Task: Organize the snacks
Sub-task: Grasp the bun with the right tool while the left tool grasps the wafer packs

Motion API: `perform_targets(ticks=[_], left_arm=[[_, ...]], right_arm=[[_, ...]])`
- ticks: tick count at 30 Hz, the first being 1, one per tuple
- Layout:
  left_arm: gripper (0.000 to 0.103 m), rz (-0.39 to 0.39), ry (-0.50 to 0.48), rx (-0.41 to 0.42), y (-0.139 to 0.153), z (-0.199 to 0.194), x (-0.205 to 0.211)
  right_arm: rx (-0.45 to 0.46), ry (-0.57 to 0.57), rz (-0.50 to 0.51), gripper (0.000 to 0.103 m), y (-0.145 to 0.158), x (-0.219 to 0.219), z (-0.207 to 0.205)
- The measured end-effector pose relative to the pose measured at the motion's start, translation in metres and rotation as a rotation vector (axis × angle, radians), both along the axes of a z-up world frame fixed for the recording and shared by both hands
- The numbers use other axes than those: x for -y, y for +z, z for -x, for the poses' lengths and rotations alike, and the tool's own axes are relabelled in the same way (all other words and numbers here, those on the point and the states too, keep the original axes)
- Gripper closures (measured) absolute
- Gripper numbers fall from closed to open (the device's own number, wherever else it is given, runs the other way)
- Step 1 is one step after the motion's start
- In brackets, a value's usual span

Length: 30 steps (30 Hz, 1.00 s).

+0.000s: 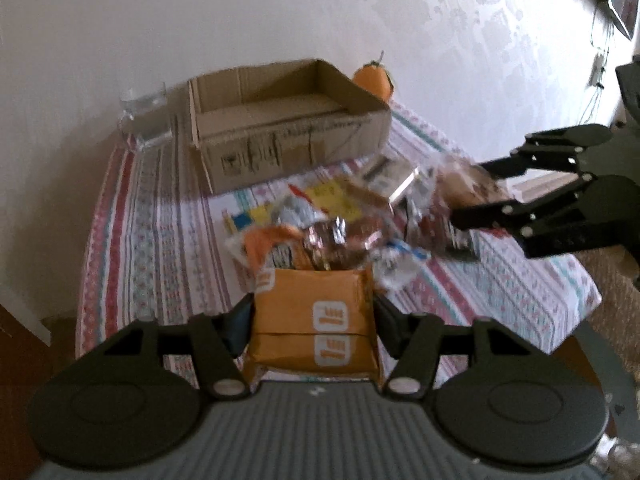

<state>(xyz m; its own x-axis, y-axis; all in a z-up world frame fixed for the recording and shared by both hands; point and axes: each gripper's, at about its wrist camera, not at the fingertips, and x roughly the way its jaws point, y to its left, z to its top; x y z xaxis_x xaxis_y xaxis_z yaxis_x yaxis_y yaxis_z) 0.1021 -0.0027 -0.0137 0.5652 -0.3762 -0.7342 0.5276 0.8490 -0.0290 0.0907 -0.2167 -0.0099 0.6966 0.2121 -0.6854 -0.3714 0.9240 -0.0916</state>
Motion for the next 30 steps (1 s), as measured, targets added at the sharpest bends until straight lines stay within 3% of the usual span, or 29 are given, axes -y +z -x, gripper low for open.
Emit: perform_targets(ticks=[11, 23, 30], left_arm=[[0.042, 0.025, 0.019, 0.054, 0.019, -0.071, 0.018], [0.042, 0.023, 0.03, 0.07, 0.021, -0.144, 0.035], [0.042, 0.021, 0.031, 0.072, 0.019, -0.171, 0.049]], right_arm=[[0.088, -0.01, -0.012, 0.041, 0.04, -0.002, -0.128], [-0.019, -0.158, -0.021, 0.041, 0.013, 0.009, -0.269], [-0.076, -0.211, -0.02, 0.04, -0.01, 0.021, -0.309]])
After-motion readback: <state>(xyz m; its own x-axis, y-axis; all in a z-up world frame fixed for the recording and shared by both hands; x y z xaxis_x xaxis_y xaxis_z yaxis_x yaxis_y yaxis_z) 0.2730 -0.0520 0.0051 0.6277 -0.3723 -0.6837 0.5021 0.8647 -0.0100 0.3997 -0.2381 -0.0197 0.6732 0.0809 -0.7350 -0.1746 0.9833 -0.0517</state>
